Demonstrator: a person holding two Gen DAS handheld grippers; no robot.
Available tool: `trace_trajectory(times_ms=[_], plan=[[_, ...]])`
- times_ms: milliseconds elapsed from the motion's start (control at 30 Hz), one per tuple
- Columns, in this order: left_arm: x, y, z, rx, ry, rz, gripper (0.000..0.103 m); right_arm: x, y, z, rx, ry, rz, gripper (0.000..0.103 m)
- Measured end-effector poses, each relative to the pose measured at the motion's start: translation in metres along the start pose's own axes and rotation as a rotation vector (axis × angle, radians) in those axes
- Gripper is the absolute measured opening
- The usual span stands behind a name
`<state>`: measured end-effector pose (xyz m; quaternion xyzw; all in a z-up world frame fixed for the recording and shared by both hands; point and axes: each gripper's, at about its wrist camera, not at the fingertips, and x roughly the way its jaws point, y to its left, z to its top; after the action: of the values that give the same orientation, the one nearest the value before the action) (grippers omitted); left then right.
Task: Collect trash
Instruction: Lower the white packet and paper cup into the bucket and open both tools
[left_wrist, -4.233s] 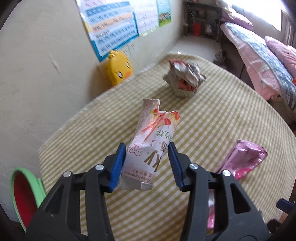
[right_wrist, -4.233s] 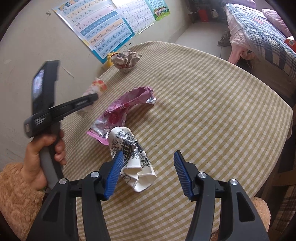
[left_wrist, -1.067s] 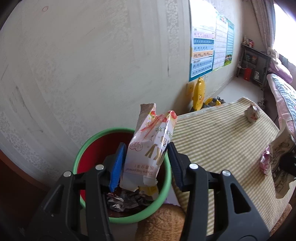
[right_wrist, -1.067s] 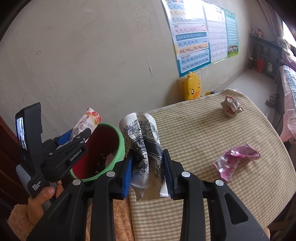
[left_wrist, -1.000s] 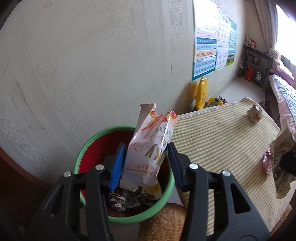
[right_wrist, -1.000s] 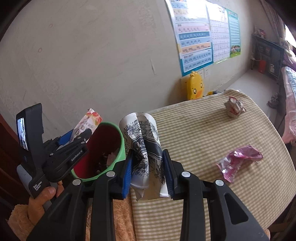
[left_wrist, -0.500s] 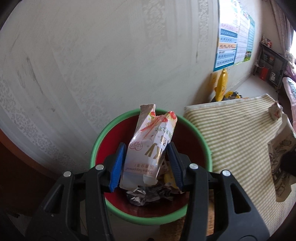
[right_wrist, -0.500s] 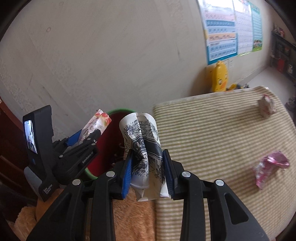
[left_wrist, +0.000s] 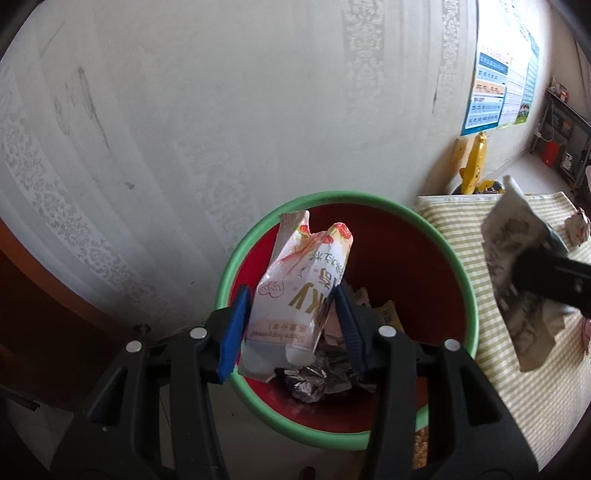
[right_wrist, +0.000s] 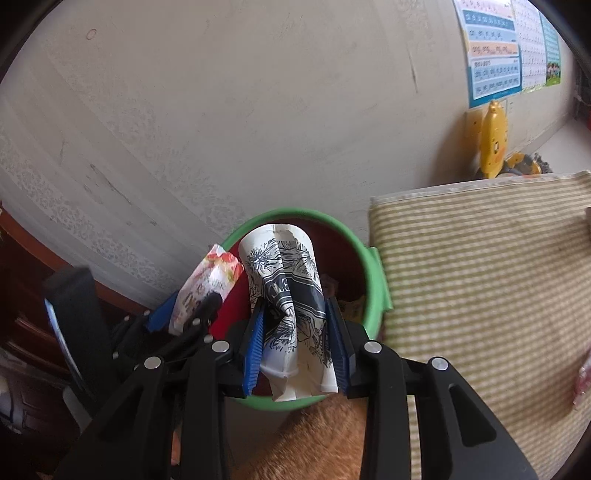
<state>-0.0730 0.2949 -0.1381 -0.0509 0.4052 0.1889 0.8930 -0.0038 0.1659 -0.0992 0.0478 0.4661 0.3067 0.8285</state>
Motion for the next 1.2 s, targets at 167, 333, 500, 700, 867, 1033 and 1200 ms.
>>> trace_trajectory(times_ms=[167, 333, 500, 700, 867, 1033, 1200], plan=[[0.002, 0.007, -0.004, -0.008, 0.010, 0.009, 0.045, 0.011, 0.007, 0.006, -0.006, 0.013, 0.004, 0.031], [0.002, 0.007, -0.006, -0.006, 0.016, 0.009, 0.045, 0.014, 0.011, 0.004, -0.002, 0.014, 0.008, 0.032], [0.002, 0.008, -0.006, -0.008, 0.017, 0.005, 0.046, 0.018, 0.011, 0.001, -0.004, 0.023, 0.002, 0.032], [0.001, 0.008, -0.004, -0.007, 0.013, 0.001, 0.046, 0.020, 0.011, 0.003, -0.002, 0.025, 0.001, 0.032], [0.000, 0.008, -0.003, -0.014, 0.012, -0.007, 0.060, 0.016, 0.008, 0.004, 0.018, -0.003, -0.001, 0.060], [-0.004, 0.006, -0.003, -0.002, 0.001, -0.014, 0.071, 0.010, 0.005, 0.005, 0.028, -0.015, 0.000, 0.060], [-0.008, 0.000, -0.001, 0.009, -0.011, -0.027, 0.072, -0.015, -0.026, -0.009, 0.060, -0.059, -0.049, 0.064]])
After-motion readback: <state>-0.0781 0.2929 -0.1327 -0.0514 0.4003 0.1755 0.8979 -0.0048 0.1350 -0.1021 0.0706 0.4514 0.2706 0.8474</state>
